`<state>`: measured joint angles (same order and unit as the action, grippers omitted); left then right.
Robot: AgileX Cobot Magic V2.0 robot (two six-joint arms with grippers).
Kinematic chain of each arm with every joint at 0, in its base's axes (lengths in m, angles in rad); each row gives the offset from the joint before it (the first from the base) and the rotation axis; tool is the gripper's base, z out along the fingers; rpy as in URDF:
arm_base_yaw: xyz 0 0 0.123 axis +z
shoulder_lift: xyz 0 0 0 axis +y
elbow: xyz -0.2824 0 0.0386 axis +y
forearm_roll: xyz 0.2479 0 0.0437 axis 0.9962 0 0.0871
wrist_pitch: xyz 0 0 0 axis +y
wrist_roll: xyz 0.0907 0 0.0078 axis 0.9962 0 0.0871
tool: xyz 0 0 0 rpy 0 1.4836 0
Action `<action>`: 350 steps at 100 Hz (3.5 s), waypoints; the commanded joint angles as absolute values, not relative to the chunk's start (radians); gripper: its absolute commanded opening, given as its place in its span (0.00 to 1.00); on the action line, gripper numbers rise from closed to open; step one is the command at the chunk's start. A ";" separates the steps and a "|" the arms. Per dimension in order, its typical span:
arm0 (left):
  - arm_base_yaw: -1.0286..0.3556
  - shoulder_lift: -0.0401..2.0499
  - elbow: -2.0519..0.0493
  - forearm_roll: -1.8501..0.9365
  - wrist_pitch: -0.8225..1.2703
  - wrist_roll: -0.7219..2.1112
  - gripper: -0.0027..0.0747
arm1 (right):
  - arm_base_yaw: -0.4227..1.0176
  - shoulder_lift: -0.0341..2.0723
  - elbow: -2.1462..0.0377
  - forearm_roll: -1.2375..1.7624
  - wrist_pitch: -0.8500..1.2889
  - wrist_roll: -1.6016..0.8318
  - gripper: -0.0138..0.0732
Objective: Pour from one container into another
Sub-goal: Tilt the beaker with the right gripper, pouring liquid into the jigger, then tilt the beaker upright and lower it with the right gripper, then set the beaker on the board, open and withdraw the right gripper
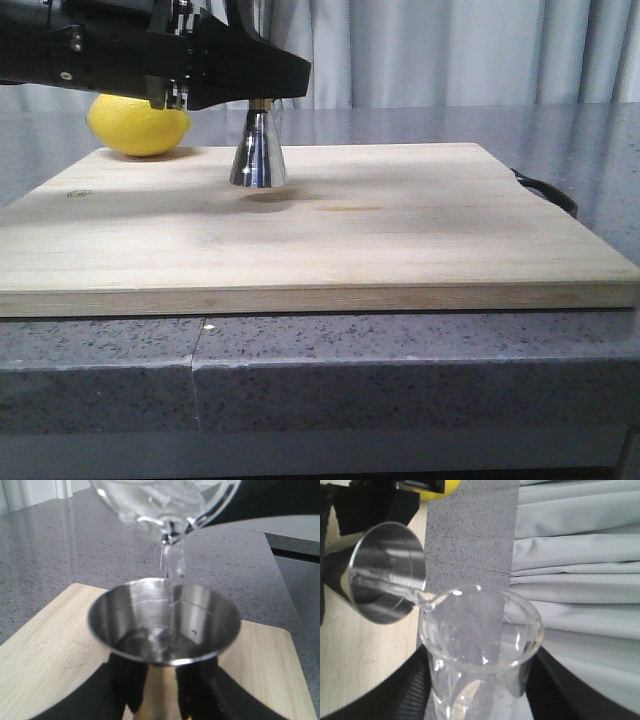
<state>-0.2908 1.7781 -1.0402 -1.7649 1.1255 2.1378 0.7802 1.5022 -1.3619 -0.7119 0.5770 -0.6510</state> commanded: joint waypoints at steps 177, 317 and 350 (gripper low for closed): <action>-0.300 1.738 -1.068 -1.840 1.198 2.140 0.28 | 0.658 1.409 -1.386 -0.666 0.398 0.030 0.53; -0.300 1.738 -1.068 -1.840 1.198 2.140 0.28 | 0.270 1.634 -0.664 -0.089 -0.984 0.013 0.53; -0.300 1.738 -1.068 -1.840 1.196 2.140 0.28 | 0.270 1.713 -0.683 -0.077 -0.982 0.013 0.53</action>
<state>-0.2908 1.7781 -1.0402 -1.7632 1.1255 2.1378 0.2777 1.7408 -0.6559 -0.0885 -0.8878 0.0273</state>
